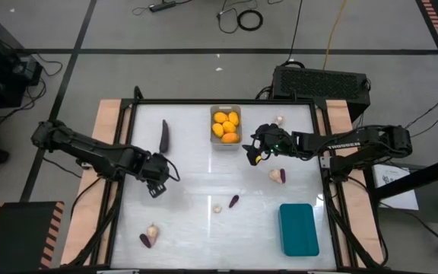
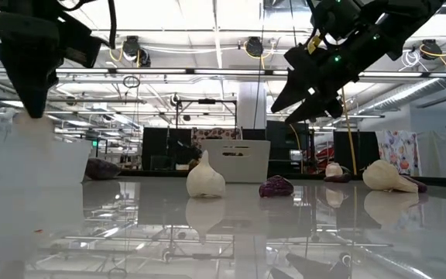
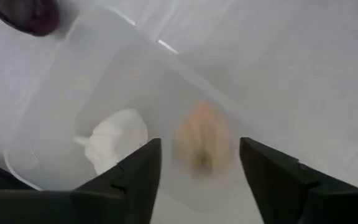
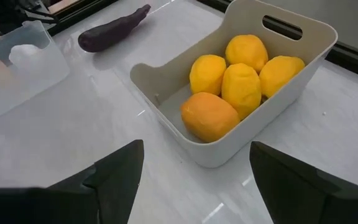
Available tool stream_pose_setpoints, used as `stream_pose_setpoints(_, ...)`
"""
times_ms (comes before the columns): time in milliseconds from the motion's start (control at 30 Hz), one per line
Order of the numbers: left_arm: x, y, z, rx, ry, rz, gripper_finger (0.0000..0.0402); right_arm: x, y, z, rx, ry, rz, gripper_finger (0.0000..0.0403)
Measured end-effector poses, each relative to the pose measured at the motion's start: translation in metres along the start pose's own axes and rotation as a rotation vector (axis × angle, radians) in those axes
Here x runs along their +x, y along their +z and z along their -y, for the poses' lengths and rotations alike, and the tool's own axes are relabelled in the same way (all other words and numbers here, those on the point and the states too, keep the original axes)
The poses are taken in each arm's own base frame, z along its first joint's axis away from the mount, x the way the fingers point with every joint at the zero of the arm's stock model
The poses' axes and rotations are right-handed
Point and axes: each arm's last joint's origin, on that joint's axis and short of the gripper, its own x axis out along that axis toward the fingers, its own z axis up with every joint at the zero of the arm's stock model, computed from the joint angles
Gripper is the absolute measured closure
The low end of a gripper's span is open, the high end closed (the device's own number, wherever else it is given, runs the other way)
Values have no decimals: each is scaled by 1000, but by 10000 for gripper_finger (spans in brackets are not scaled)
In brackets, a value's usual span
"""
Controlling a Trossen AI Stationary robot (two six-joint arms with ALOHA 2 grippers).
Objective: Sort produce into baskets
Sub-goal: Put the garlic into the transparent bin
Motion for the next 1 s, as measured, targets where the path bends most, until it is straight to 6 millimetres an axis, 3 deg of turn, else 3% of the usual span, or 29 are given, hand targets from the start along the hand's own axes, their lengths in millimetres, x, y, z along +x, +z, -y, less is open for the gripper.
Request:
stream_pose_setpoints(133, 2, 0, 0, 85, 23, 0, 139, 0, 0, 0, 0, 0, 0, 117)
stream_pose_setpoints(267, -1, 5, -2, 91, 174, 209, 131, 1, 2, 5, 68, -41, 17, 117)
stream_pose_setpoints(433, -6, 17, 12, 222, 202, 491, 140, 5, 10, 23, 201, -149, 65, 117)
stream_pose_setpoints(567, 4, 36, 16, 351, 140, 637, 148, 9, 19, 51, 269, -250, 79, 117)
stream_pose_setpoints(767, 21, 62, -22, 351, 150, 780, 148, 7, 23, 99, 423, -453, 21, 117)
stream_pose_setpoints(1000, -15, 70, -64, 329, 49, 1124, 149, -6, 43, 120, 442, -647, -83, 117)
